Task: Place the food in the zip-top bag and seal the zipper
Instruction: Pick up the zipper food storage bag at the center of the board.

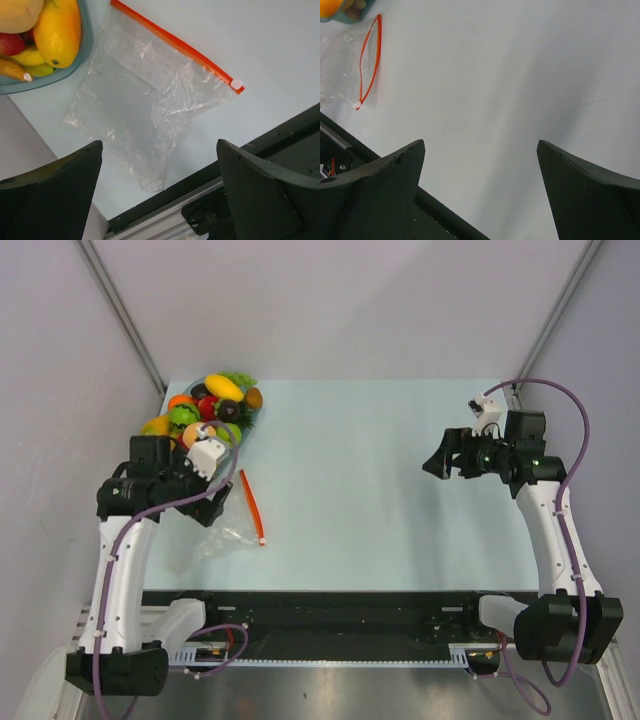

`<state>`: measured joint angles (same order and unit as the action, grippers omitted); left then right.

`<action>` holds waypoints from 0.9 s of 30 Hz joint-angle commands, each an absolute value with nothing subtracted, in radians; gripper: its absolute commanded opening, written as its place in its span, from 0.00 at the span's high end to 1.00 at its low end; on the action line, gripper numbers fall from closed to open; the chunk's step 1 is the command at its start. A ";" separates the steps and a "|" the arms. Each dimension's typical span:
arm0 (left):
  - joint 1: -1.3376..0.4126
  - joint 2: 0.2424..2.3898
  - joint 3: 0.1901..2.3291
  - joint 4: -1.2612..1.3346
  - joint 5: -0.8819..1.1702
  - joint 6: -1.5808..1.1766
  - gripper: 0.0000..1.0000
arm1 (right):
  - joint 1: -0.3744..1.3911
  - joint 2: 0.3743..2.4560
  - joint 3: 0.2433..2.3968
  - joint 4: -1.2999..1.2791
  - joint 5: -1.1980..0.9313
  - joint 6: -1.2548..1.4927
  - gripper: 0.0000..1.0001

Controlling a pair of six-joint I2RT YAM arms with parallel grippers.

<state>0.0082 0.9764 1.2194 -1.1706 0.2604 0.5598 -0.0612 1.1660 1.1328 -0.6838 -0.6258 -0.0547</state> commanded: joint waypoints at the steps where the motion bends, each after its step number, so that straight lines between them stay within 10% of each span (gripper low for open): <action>1: -0.060 0.991 1.181 -1.203 0.172 0.698 0.00 | -0.060 1.161 1.131 -0.667 -0.655 -0.061 0.00; 27: -0.334 1.265 0.818 -0.790 -0.186 0.966 0.00 | -0.045 1.200 1.114 -0.670 -0.676 -0.069 0.00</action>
